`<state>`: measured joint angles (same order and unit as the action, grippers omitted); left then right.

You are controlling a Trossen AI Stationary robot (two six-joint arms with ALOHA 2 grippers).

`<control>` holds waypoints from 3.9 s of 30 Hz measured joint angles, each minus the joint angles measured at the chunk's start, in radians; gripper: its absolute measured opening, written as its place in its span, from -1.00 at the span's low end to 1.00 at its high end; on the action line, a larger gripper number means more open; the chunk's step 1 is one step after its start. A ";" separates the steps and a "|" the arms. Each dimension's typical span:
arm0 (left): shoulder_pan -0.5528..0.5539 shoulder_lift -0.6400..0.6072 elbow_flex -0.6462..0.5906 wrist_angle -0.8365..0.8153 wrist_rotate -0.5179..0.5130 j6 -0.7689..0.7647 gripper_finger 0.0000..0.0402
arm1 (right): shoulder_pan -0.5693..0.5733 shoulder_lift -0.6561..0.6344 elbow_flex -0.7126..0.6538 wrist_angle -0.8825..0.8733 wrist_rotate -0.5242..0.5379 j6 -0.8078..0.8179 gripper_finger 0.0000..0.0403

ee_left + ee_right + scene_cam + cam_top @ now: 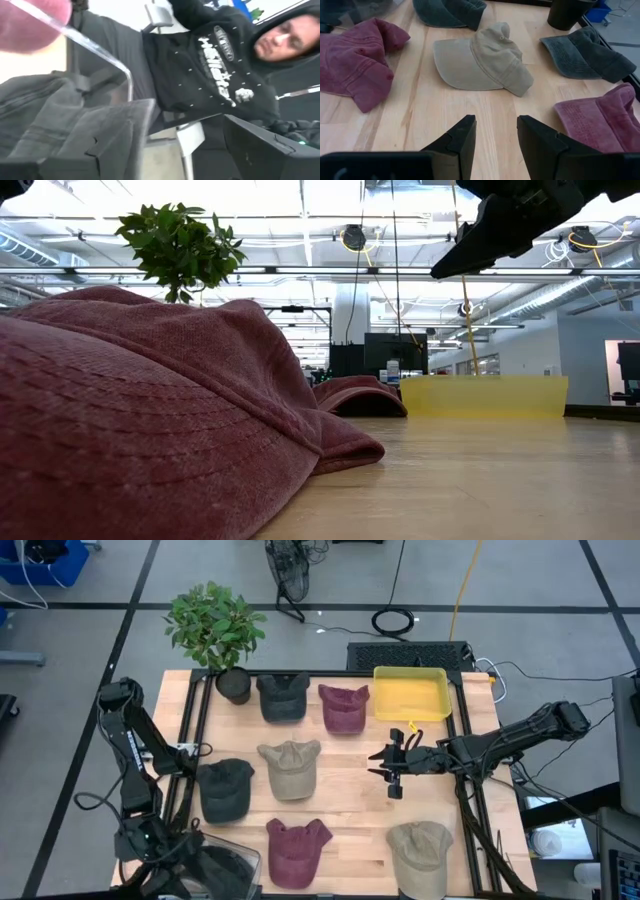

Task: Pick & Place hat
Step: Put the middle black cap into the transparent bin, then adjust the transparent bin

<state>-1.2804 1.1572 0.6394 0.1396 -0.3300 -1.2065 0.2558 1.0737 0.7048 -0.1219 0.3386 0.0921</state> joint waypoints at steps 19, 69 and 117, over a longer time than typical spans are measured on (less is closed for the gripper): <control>0.000 0.054 0.000 -0.089 0.056 -0.048 -0.30 | 0.000 0.000 0.000 0.000 0.000 0.000 -0.36; 0.147 -0.131 0.000 -0.401 0.072 0.038 -0.55 | 0.000 0.000 0.000 0.003 -0.001 0.000 -0.36; 0.378 0.013 -0.001 -0.601 0.203 0.304 -0.40 | 0.000 0.000 0.000 0.003 0.000 0.000 -0.36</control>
<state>-0.9024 1.1706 0.6388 -0.4614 -0.1268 -0.9027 0.2559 1.0737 0.7048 -0.1188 0.3382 0.0921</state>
